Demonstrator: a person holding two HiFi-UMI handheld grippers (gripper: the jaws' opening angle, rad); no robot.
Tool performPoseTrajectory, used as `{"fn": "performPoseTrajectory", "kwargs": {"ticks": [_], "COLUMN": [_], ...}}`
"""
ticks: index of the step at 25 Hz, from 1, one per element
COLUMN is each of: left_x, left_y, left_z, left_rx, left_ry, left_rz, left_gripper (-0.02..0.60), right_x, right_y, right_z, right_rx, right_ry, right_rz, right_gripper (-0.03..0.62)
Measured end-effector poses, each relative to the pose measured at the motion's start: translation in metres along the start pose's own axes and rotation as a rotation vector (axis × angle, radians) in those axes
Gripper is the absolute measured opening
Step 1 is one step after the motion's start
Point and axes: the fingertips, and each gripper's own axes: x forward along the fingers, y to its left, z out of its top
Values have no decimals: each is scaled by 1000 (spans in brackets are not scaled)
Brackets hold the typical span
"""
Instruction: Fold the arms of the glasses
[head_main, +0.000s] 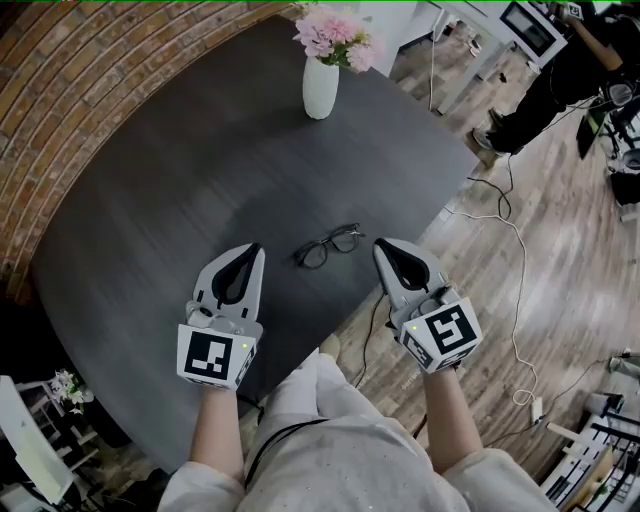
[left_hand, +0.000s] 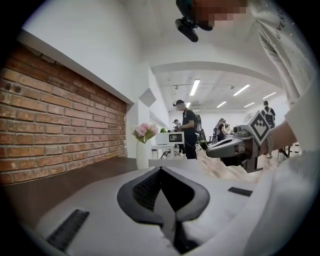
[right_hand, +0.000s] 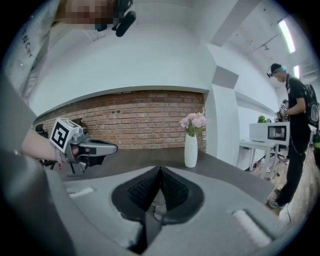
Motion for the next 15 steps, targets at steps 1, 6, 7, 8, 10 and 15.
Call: {"fn": "performPoseTrajectory", "kwargs": {"ticks": [1, 6, 7, 8, 10, 15], "left_x": [-1, -7, -7, -8, -9, -11], "left_y": [2, 5, 6, 6, 7, 6], "left_z": [3, 25, 29, 32, 42, 61], "left_rx": [-1, -26, -32, -36, -43, -31], "left_ry": [-8, -54, -62, -70, -86, -123], "left_rz": [4, 16, 16, 16, 17, 15], "left_gripper": [-2, -2, -2, -2, -2, -2], "right_x": [-1, -7, -8, -9, -10, -17], "right_y": [0, 1, 1, 1, 1, 0], "right_z": [4, 19, 21, 24, 34, 54], "right_rx": [-4, -18, -19, -22, -31, -42], "right_ry": [-5, -26, -31, -37, -52, -91], "right_rz": [-4, -16, -19, -21, -26, -38], "right_gripper": [0, -2, -2, -2, -2, -2]}}
